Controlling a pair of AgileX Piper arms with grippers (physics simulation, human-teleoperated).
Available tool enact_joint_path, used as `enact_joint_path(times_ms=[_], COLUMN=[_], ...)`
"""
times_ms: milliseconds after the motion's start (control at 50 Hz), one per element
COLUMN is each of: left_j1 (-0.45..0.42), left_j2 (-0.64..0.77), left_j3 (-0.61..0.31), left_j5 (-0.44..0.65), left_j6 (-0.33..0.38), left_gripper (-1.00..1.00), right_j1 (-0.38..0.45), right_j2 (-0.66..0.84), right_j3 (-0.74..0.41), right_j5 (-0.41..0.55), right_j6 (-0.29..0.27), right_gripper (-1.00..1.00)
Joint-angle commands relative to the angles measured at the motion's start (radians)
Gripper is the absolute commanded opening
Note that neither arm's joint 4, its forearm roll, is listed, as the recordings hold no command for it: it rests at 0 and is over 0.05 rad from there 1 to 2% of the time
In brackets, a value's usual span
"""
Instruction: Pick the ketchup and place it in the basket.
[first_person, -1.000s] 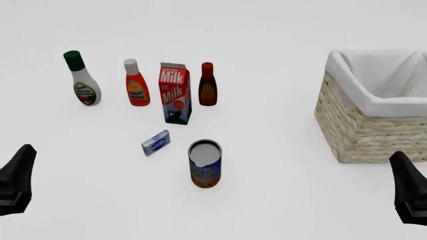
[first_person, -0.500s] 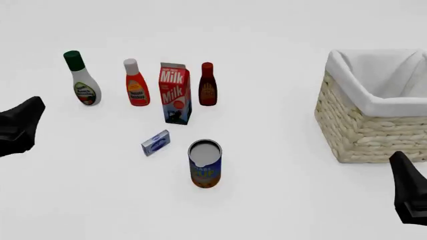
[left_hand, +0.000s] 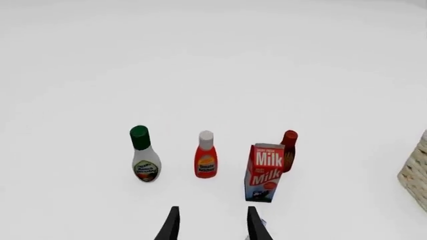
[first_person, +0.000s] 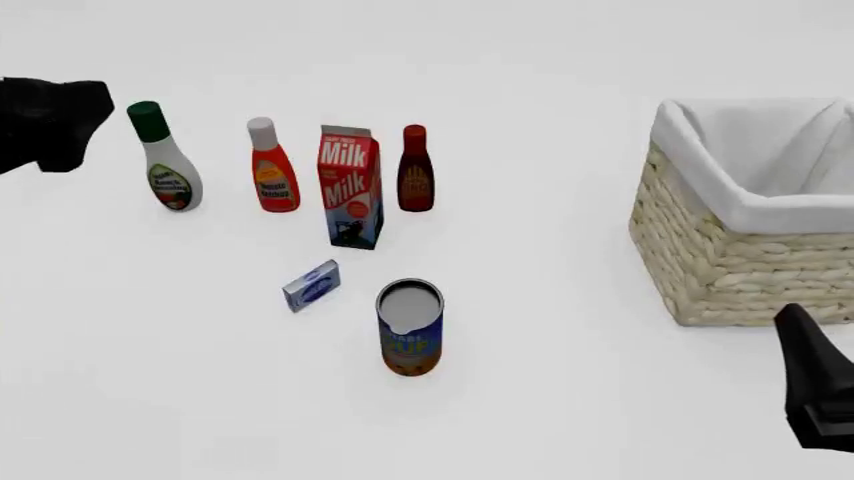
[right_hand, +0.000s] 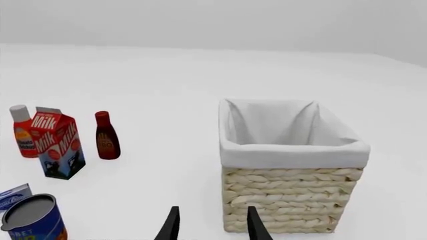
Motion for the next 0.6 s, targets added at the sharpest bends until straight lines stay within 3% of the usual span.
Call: enact_joint_path(times_ms=[20,220,280,400,420,600], left_j1=[-0.016,-0.008,0.009,0.031,0.033,0.031], left_j2=[0.128,0.234,0.303,0.347,0.455,0.551], left_j3=[-0.180,-0.277,-0.364,-0.430,-0.533,-0.612], left_j5=[0.096,0.140,0.176,0.207,0.258,0.286], left_j6=[-0.002,0.005,0.044,0.085,0.085,0.086], left_gripper=[1.00,1.00,1.00,1.00,1.00,1.00], right_j1=[0.008,0.008,0.010,0.009,0.007,0.006], right_j2=[0.010,0.016,0.037,0.045,0.050,0.044], right_j3=[0.002,0.002,0.002,0.002,0.002,0.003], right_j5=[-0.005,-0.009,-0.026,-0.032,-0.036,-0.030], right_j6=[-0.003,-0.003,-0.003,-0.003,-0.002,-0.004], right_gripper=[1.00,1.00,1.00,1.00,1.00,1.00])
